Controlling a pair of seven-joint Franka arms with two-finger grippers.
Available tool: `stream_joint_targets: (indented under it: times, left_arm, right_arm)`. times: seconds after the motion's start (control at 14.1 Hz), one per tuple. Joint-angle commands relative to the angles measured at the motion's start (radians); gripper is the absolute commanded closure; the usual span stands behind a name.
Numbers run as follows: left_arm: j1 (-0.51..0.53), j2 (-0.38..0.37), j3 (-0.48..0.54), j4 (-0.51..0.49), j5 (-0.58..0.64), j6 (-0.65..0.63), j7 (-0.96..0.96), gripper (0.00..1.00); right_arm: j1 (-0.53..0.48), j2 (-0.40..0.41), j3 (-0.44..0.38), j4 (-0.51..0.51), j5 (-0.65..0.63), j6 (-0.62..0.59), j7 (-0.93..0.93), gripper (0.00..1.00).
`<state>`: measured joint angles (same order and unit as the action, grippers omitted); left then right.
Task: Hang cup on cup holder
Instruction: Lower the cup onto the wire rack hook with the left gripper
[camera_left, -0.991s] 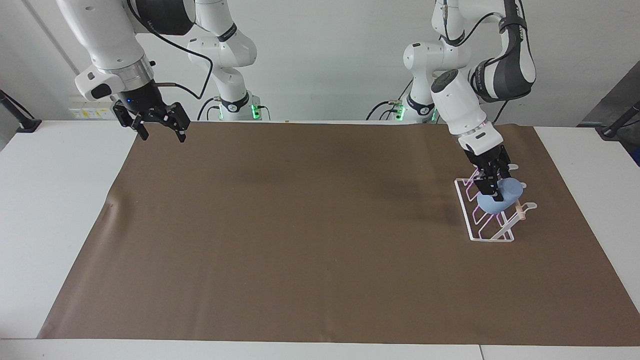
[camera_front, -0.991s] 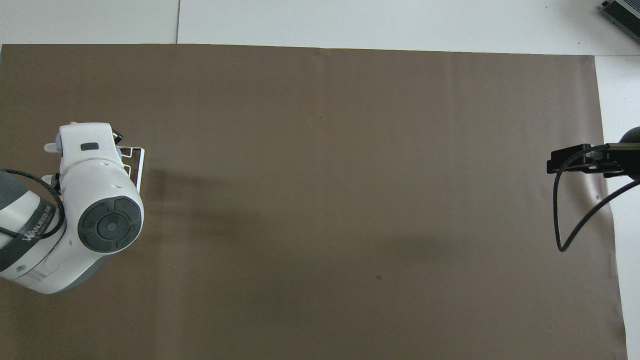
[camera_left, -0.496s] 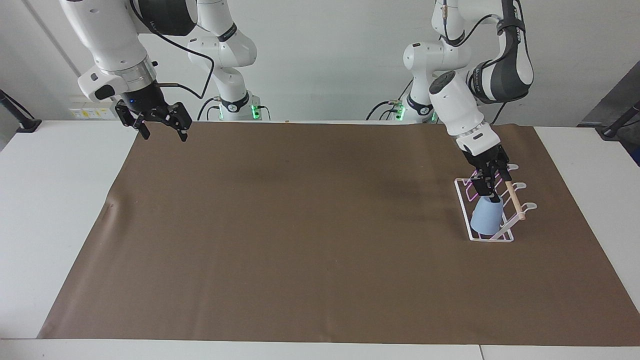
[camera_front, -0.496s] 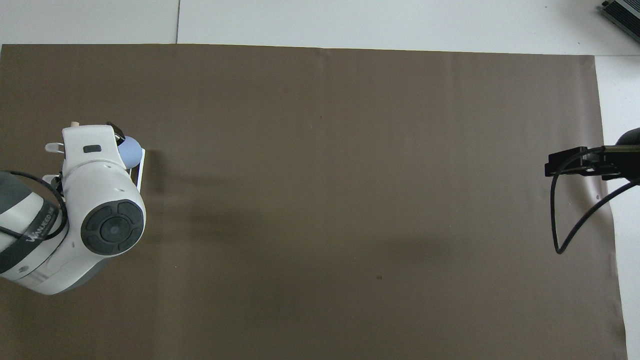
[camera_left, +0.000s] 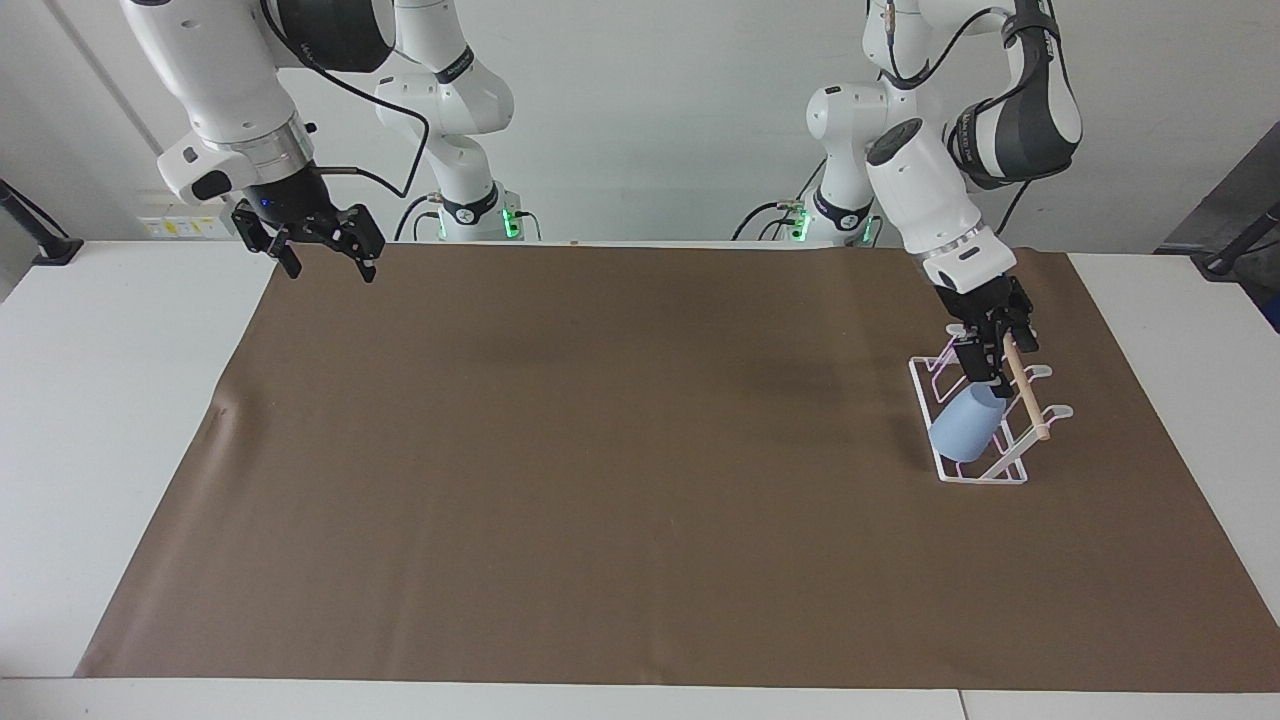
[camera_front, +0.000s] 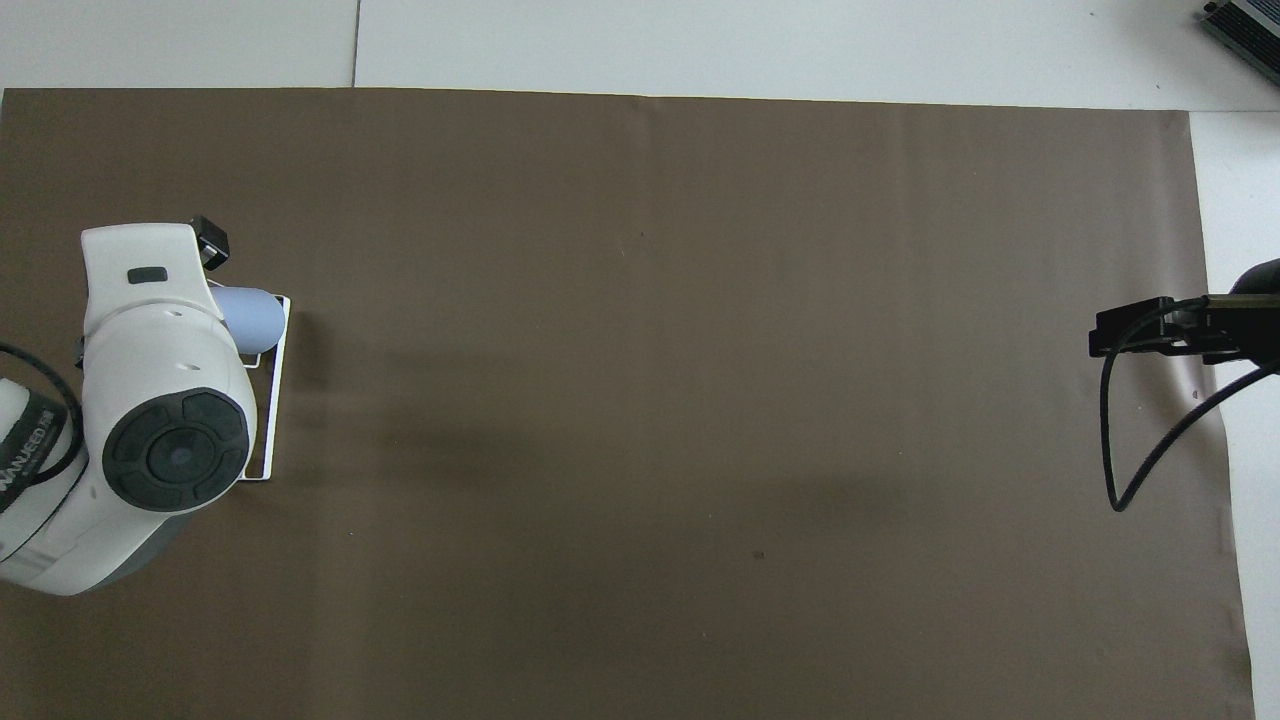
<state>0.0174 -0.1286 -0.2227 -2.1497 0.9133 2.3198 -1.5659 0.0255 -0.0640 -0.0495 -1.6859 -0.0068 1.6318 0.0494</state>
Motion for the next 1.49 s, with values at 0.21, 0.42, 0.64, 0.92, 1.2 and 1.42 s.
stream_joint_targets:
  times: [0.21, 0.42, 0.64, 0.92, 1.2, 1.42]
  left_arm:
    - [-0.033, -0.017, -0.001, 0.160, -0.457, -0.159, 0.609, 0.00]
    - [-0.034, 0.020, -0.003, 0.293, -0.673, -0.316, 0.959, 0.00]
    - [-0.034, 0.041, -0.004, 0.405, -0.753, -0.463, 1.180, 0.00]
    - [-0.030, 0.067, -0.003, 0.537, -0.835, -0.609, 1.359, 0.00]
    - [-0.056, 0.116, 0.012, 0.658, -0.876, -0.743, 1.406, 0.00]
    - [-0.106, 0.129, 0.078, 0.714, -0.880, -0.813, 1.477, 0.00]
  right_arm:
    - [-0.001, -0.028, 0.005, -0.031, -0.022, -0.013, -0.051, 0.00]
    - [-0.004, -0.028, 0.005, -0.029, -0.012, -0.021, -0.053, 0.00]
    - [-0.004, -0.028, 0.005, -0.028, -0.012, -0.021, -0.054, 0.00]
    - [-0.006, -0.028, 0.005, -0.028, -0.012, -0.021, -0.054, 0.00]
    - [-0.006, -0.028, 0.005, -0.028, -0.012, -0.021, -0.054, 0.00]
    - [-0.006, -0.028, 0.005, -0.028, -0.012, -0.021, -0.054, 0.00]
